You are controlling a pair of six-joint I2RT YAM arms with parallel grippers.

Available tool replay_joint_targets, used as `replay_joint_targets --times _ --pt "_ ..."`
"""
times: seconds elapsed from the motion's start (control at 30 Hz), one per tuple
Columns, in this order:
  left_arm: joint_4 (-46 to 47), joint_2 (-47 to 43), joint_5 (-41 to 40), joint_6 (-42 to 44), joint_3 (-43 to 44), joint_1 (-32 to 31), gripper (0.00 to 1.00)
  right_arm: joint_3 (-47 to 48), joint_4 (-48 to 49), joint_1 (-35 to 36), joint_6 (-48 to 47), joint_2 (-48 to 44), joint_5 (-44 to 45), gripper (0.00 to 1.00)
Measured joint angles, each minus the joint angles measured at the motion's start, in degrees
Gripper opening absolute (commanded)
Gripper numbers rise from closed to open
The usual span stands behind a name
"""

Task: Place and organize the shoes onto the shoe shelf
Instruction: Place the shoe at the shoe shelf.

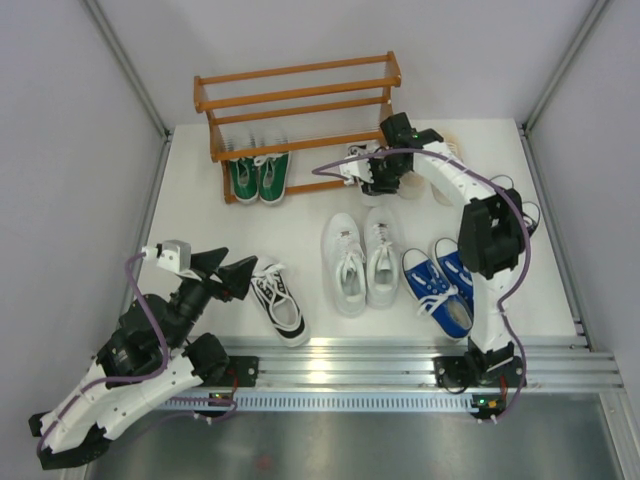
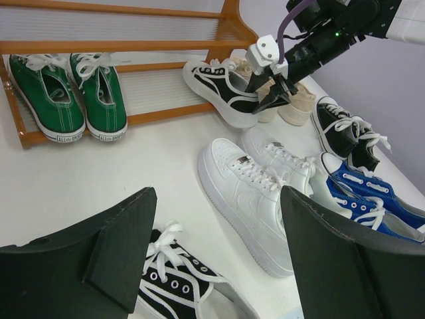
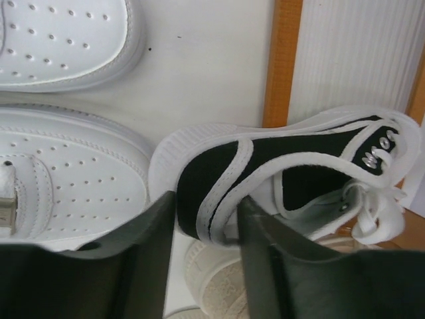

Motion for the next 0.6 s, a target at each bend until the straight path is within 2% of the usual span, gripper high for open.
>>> replay_joint_targets --times 0.07,0.1,0.17,0.2,0.6 --pt "0.0 0.0 0.02 0.0 0.0 0.0 0.8 1.01 -1.14 0.0 -0.07 0.7 0.02 0.26" --pt "0.0 0.0 0.02 0.0 0.0 0.0 0.8 1.86 -1.84 0.0 -0.17 1.2 0.04 0.16" --pt "0.0 0.0 0.07 0.0 0.0 0.0 0.8 2.54 -2.29 0.0 -0.55 1.64 0.04 0.03" --pt "0.0 0.0 0.17 0.0 0.0 0.0 0.8 2.54 -2.19 0.0 -0.61 1.68 0.07 0.0" --pt "0.0 0.02 0.2 0.0 0.0 0.0 0.8 1.68 2.91 0.13 -0.35 1.46 0.74 0.0"
